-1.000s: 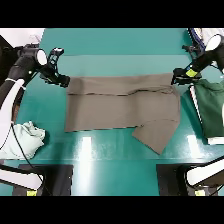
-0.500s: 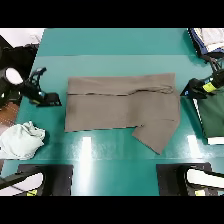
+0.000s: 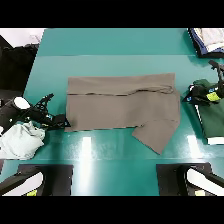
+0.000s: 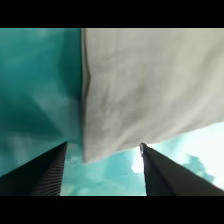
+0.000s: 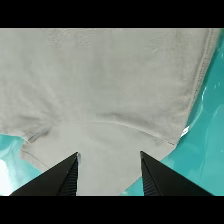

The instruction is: Fold the shirts.

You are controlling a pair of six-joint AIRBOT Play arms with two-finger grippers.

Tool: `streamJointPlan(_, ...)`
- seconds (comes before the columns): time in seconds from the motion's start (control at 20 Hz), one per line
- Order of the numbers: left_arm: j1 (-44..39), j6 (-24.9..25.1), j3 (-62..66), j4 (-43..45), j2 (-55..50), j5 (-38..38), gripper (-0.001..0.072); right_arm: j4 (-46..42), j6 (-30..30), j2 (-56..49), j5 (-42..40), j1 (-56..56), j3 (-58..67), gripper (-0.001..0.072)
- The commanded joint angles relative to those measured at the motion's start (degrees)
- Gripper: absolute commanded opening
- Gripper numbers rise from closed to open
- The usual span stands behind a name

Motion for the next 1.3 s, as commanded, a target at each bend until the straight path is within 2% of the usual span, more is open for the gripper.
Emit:
streamJointPlan(0.0,-0.04,0.9,-3.3,-2.91,0.07,3.41,0.054,-0.02,0.0,1.75,-0.24,-0.02,-0.55,0.0427)
streamJointPlan(0.05,-0.04,0.87,-3.28,-3.21,0.09,3.69,0.0536,-0.07,0.0,2.08,-0.22,-0.04,-0.57,0.0427)
streamJointPlan(0.1,-0.07,0.9,-3.28,-3.76,0.09,4.15,0.0371,-0.11,0.0,2.29,-0.11,-0.04,-0.57,0.0427)
streamJointPlan(0.15,-0.07,1.73,-3.28,-4.76,0.09,4.66,0.0243,-0.13,0.02,2.29,0.35,-0.02,-0.57,0.0427)
streamJointPlan(0.25,-0.04,4.33,-3.26,-6.4,0.09,4.61,0.0026,-0.98,0.04,2.4,1.42,-0.04,-2.32,0.0427)
streamJointPlan(0.45,-0.04,5.01,-0.96,-4.5,0.15,3.8,0.0022,-3.69,0.09,2.38,1.51,-0.09,-13.44,0.0427)
streamJointPlan(0.8,-0.04,5.35,2.97,-3.8,0.15,2.49,0.0022,-1.51,1.27,2.36,-9.35,-3.26,-31.47,0.0427)
streamJointPlan(0.85,-0.04,5.35,2.97,-3.82,0.15,2.49,0.0022,0.35,1.25,2.36,-11.41,-3.23,-32.72,0.0412)
streamJointPlan(0.9,-0.04,5.33,2.97,-3.82,0.15,2.49,0.0022,2.29,1.09,2.34,-13.49,-3.23,-33.83,0.0364)
streamJointPlan(1.05,-0.04,5.35,2.97,-3.8,0.15,2.49,0.0022,4.24,1.09,2.34,-17.27,-3.23,-35.32,0.0344)
streamJointPlan(1.2,-0.04,5.33,2.97,-3.8,0.15,2.47,0.0022,4.39,-0.72,2.36,-17.11,-3.23,-35.26,0.0043)
streamJointPlan(1.25,-0.04,5.35,2.99,-3.61,0.15,2.4,0.0022,4.33,-1.16,2.43,-16.59,-3.23,-35.23,0.0018)
